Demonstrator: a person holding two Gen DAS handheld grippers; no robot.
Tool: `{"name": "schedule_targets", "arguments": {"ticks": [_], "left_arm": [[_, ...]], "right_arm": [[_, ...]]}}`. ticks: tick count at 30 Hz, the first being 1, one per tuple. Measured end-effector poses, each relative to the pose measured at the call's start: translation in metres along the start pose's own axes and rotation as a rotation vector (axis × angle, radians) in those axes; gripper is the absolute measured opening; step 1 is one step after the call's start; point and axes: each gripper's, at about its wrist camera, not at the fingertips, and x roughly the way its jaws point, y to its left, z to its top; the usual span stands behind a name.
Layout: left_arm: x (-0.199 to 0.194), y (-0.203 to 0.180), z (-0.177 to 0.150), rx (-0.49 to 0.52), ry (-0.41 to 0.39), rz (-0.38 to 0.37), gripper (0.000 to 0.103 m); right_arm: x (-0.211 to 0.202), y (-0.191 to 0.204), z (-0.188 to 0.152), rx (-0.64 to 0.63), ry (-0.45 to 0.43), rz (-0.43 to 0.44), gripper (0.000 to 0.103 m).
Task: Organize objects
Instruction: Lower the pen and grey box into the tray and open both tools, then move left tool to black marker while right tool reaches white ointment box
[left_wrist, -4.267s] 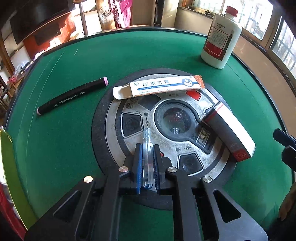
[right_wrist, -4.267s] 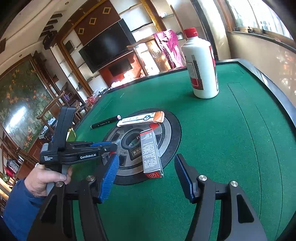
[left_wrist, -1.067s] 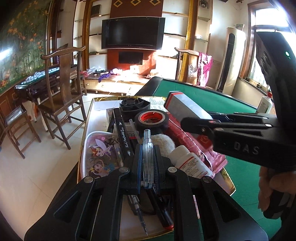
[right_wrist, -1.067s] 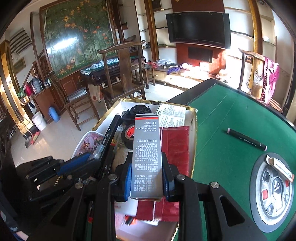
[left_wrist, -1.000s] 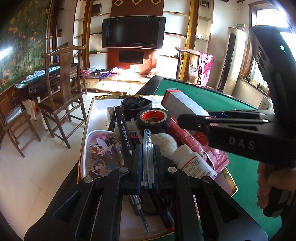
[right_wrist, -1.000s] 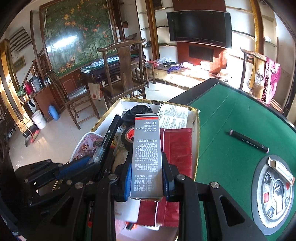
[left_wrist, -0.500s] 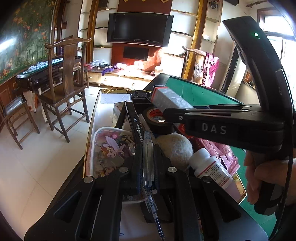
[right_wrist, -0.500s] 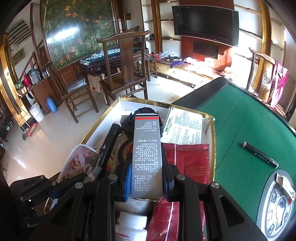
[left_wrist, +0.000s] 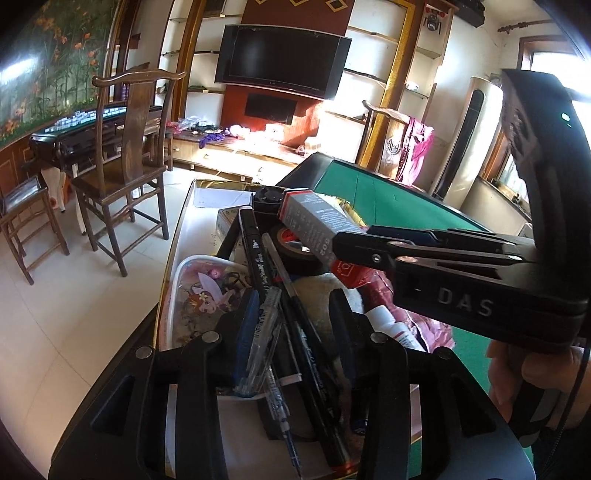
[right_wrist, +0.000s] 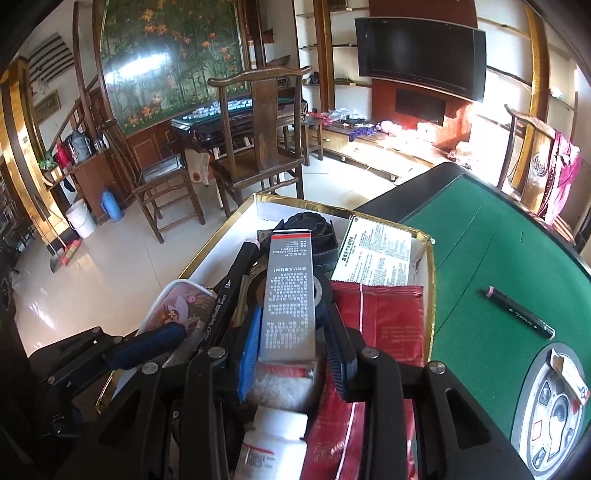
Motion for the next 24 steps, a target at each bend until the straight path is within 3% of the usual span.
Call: {"name": "schedule_targets", "arguments": {"ticks": [9,15,18,21,24], "left_arm": [[-0.018,-0.039,0.002,0.061,-0.03,0.001,0.039],[-0.021,-0.081,0.002,0.13,-0.039,-0.03,0.039],[-0.019,-0.103,0.001,0.16,-0.039,-0.05,0.039],[-0.012,-0.125,0.0,0.189,-0.022,-0.076,0.039],[-0.001,-0.145,0.002,0.222,0.004,-0.084,0.039]], "right_arm": [[-0.052,-0.042,-0.028,0.079,-0.068,0.012,0.04],[-0.086,-0.131,-0.063,0.21,-0.084,-0.037,0.045],[-0.1,-0.196,-0.08,0.287,-0.083,-0.123,0.045],[-0.101,-0.253,-0.091,0.27,-0.026,-0.278,0.045],[-0.099,-0.298,-0.096,0.278,-0.015,-0.348,0.045]]}}
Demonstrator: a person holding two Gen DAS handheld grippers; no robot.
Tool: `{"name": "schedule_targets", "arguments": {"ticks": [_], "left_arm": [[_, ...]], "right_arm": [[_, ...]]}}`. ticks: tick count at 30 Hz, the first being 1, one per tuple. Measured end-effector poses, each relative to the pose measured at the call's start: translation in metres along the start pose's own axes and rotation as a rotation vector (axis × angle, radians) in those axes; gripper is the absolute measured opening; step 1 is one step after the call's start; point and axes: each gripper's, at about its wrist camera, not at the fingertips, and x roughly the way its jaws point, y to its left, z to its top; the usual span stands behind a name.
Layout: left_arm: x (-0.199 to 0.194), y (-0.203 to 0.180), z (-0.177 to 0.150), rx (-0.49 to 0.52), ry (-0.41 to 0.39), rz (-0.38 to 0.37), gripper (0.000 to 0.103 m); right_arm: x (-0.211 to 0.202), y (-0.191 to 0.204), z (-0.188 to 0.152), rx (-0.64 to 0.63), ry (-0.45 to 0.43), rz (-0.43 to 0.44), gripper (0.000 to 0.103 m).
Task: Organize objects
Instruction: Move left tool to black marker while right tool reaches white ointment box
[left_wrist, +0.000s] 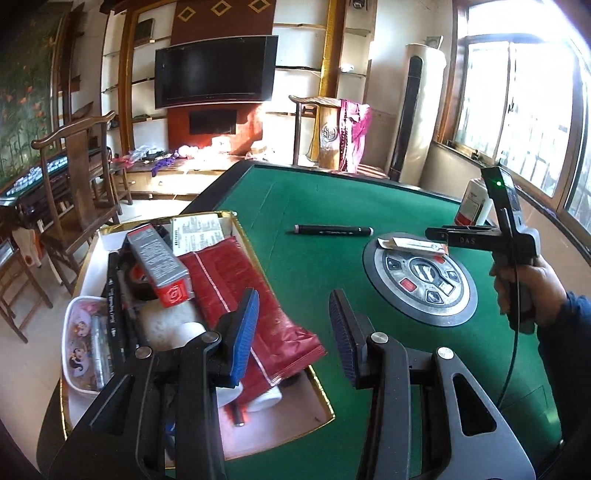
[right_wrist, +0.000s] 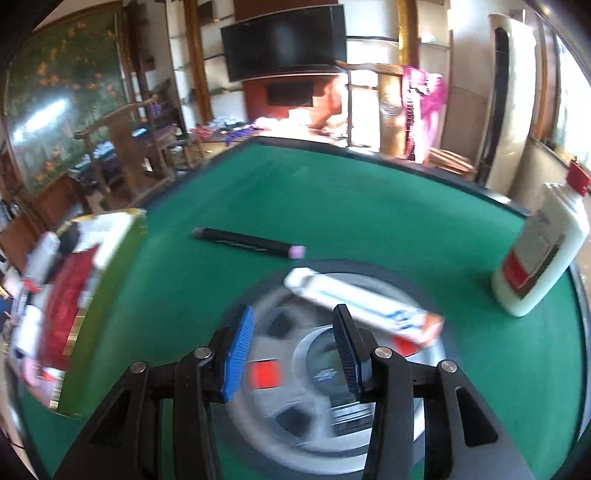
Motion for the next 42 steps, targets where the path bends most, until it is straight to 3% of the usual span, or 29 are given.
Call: {"name": "schedule_targets", "arguments": {"ticks": [10,16,22,24,27,32,34,36,38,42], "left_arm": [[0.021,-0.033,0.008,0.065,0.054,-0.005,0.039],[0.029,-0.037,0.015,0.067,0.079,-0.045,0.039],[0.054,-0.059,0.057,0.102,0.138,-0.145,0.039],[0.072,-0.065,0.074,0.068,0.181,-0.16,0.039],[0.108,-0.075,0.094,0.011,0.265,-0.225,0.039],[0.196,-0.079,0.118,0.011,0.341,-0.185,0.039],[0.231,-0.073,0.124,0.011,0.339,-0.139,0.039],[0.255,-0.065,0.128,-0.03,0.312,-0.156,0.039],[0.276,-0.055,0.129,-0.082,0.317,-0.127,0.039],[0.306,-0.038,0.128,-0.151,0.369,-0.119,0.039]], "right_arm": [[0.08,-0.069,0.026,0.064,0.162,0.089,0.045],[0.07,-0.076,0.006,0.176,0.227,0.376,0.046],[0.02,-0.028,-0.038,0.011,0.326,0.577,0.047],[-0.007,-0.017,-0.054,0.011,0.303,0.625,0.047],[-0.048,-0.022,-0.072,0.077,0.206,0.517,0.048],[-0.106,-0.051,-0.12,0.228,0.036,0.519,0.05],[-0.115,-0.059,-0.137,0.252,0.01,0.51,0.05],[-0.115,-0.064,-0.138,0.274,0.016,0.506,0.05],[-0.118,-0.069,-0.135,0.279,-0.014,0.513,0.05],[-0.12,-0.076,-0.137,0.303,-0.03,0.557,0.05]]}}
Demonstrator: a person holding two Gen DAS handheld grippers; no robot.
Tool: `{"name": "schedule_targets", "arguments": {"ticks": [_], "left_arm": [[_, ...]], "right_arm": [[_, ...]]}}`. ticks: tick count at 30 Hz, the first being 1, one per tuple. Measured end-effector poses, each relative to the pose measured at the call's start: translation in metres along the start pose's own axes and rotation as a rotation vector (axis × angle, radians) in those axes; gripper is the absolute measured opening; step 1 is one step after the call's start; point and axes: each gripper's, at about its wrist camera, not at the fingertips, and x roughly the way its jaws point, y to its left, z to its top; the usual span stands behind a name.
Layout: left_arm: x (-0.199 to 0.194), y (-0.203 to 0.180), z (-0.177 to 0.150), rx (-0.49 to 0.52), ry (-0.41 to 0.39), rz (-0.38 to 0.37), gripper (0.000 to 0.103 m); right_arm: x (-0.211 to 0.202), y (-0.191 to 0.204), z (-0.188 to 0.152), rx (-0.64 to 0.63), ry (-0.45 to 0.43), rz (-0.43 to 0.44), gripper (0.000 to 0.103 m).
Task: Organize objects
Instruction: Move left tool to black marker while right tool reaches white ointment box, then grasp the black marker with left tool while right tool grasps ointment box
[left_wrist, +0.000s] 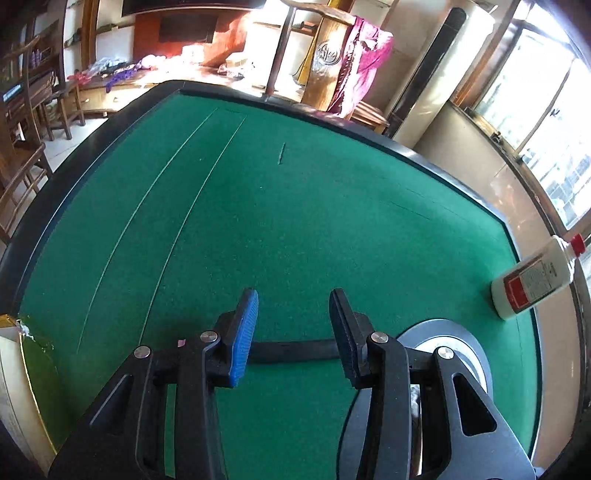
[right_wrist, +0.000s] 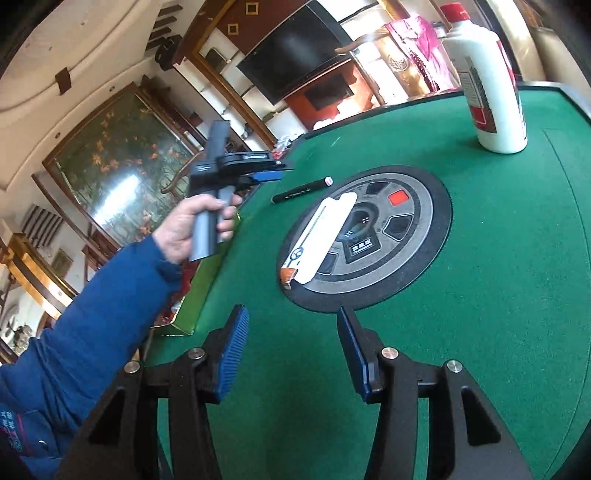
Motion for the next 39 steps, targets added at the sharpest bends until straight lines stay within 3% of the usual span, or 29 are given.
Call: {"name": "schedule_targets", "arguments": {"ticks": [3,4,11,13,16,20,27,28,29,31,33,39], "left_arm": [[0.017,0.008,-0.001,-0.016,0.093,0.014,0.039],[0.013,0.008,-0.001,-0.005,0.075,0.014,0.04],[-0.008,0.005,-0.029,-0.02,0.216,-0.059,0.047],[-0.015,-0.002,-0.039,0.013,0.26,-0.081,0.047],[-0.026,-0.017,-0.047,0.087,0.26,-0.071,0.047],[-0.022,-0.039,-0.057,0.215,0.316,-0.051,0.047],[-0.031,-0.06,-0.08,0.448,0.283,0.093,0.048],[-0.035,-0.058,-0.083,0.458,0.275,0.101,0.039],[-0.039,-0.057,-0.086,0.466,0.269,0.105,0.02],[-0.047,-0.057,-0.095,0.494,0.23,0.169,0.014],[-0.055,-0.059,-0.109,0.5,0.195,0.215,0.014],[-0.106,-0.042,-0.172,0.405,0.13,0.181,0.014]], "right_arm": [[0.007,-0.006,0.003,0.018,0.015,0.01,0.05],[0.007,-0.007,0.003,0.027,0.018,0.016,0.05],[0.005,-0.004,0.0,0.026,0.018,0.017,0.05],[0.006,-0.003,0.0,0.022,0.019,0.018,0.05],[0.007,-0.001,-0.001,0.018,0.021,0.022,0.05],[0.009,-0.002,-0.002,0.012,0.026,0.004,0.05],[0.011,-0.003,-0.002,0.013,0.035,-0.013,0.05],[0.011,-0.003,-0.002,0.012,0.034,-0.017,0.05],[0.011,-0.003,-0.002,0.01,0.033,-0.021,0.05],[0.012,-0.003,-0.003,0.0,0.034,-0.036,0.05],[0.012,-0.002,-0.003,-0.003,0.035,-0.047,0.05],[0.01,0.003,-0.004,-0.041,0.03,-0.087,0.05]]}}
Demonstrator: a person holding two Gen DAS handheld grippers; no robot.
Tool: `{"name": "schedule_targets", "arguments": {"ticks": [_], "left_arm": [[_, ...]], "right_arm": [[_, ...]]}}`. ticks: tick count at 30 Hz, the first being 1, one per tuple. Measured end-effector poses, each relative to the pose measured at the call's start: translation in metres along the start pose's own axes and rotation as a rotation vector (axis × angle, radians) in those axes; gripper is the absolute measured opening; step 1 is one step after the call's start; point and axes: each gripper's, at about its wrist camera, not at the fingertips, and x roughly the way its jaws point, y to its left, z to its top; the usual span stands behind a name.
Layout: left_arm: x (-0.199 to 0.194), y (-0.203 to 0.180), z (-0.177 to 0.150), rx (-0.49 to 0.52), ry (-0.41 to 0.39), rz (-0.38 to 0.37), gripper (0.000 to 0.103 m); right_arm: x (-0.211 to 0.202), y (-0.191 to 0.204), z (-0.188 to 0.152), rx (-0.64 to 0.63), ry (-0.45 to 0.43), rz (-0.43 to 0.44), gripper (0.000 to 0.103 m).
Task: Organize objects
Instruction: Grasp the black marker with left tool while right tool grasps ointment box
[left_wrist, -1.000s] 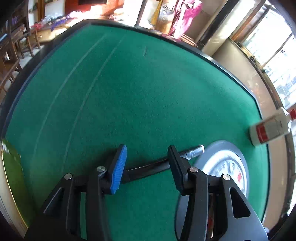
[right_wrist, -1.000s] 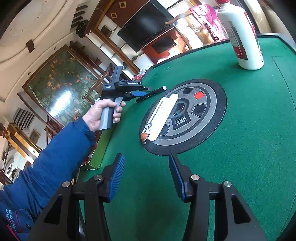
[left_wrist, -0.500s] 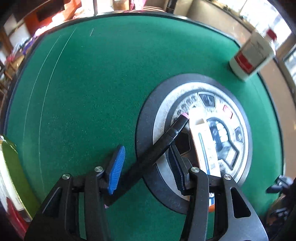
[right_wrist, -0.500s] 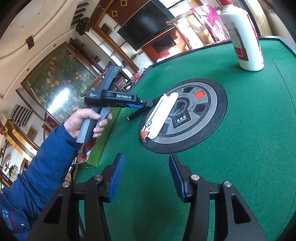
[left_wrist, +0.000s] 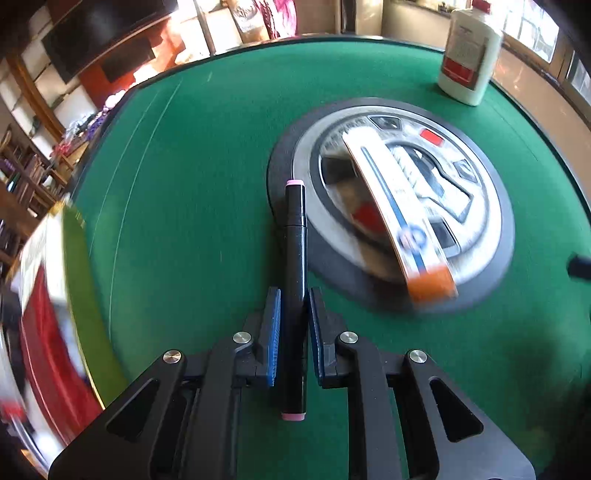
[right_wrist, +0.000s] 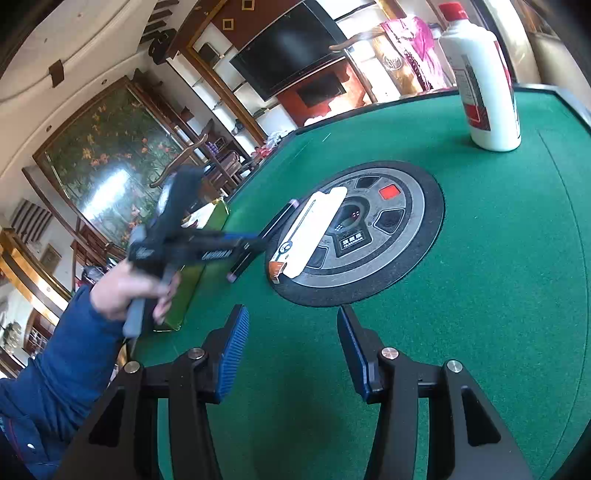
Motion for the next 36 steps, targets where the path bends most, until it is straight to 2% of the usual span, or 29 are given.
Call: {"name": "schedule_targets", "arguments": {"ticks": [3,6,9,10,11,12,16,19,21,24,25,26,27,28,29,34,36], "left_arm": [[-0.016,-0.003,-0.033,-0.043,-0.054,-0.005,0.014],[-0.021,-0.002,-0.048,-0.08,-0.119,0.001,0.014],[-0.018,-0.018,-0.057,-0.081,-0.158,0.007,0.014],[-0.019,-0.017,-0.058,-0.082,-0.166,0.009,0.014],[-0.02,-0.017,-0.06,-0.078,-0.175,0.011,0.014],[-0.018,-0.021,-0.063,-0.07,-0.183,0.016,0.014],[-0.013,-0.026,-0.064,-0.071,-0.198,0.011,0.014],[-0.012,-0.02,-0.064,-0.08,-0.201,-0.02,0.015],[-0.003,-0.029,-0.053,-0.09,-0.2,-0.037,0.014],[-0.003,-0.029,-0.051,-0.096,-0.199,-0.051,0.014],[-0.003,-0.03,-0.051,-0.089,-0.2,-0.047,0.014],[-0.002,-0.031,-0.051,-0.089,-0.201,-0.047,0.014],[-0.002,-0.03,-0.051,-0.09,-0.201,-0.049,0.014],[-0.002,-0.031,-0.051,-0.088,-0.201,-0.05,0.014],[-0.002,-0.031,-0.051,-0.089,-0.201,-0.055,0.014],[-0.003,-0.03,-0.051,-0.1,-0.204,-0.098,0.014],[-0.004,-0.029,-0.05,-0.102,-0.213,-0.092,0.014]], "right_arm": [[0.004,0.006,-0.002,-0.043,0.006,-0.058,0.054],[0.016,0.017,0.0,-0.073,0.004,-0.135,0.054],[0.03,0.029,0.012,-0.031,-0.018,-0.14,0.057],[0.037,0.032,0.017,-0.011,-0.03,-0.146,0.061],[0.047,0.037,0.023,0.01,-0.034,-0.159,0.068],[0.057,0.04,0.028,0.019,-0.029,-0.174,0.07],[0.106,0.05,0.048,0.05,0.012,-0.28,0.07],[0.139,0.057,0.06,-0.002,0.054,-0.399,0.07],[0.155,0.056,0.065,-0.029,0.078,-0.484,0.07],[0.167,0.052,0.069,-0.061,0.077,-0.543,0.07],[0.171,0.051,0.069,-0.076,0.087,-0.569,0.069],[0.171,0.052,0.068,-0.102,0.073,-0.56,0.062],[0.171,0.053,0.067,-0.126,0.07,-0.572,0.046],[0.17,0.052,0.066,-0.142,0.068,-0.595,0.041],[0.166,0.048,0.065,-0.135,0.063,-0.582,0.03],[0.138,0.031,0.057,-0.07,0.019,-0.481,0.029],[0.128,0.033,0.056,-0.052,0.006,-0.451,0.029]]}}
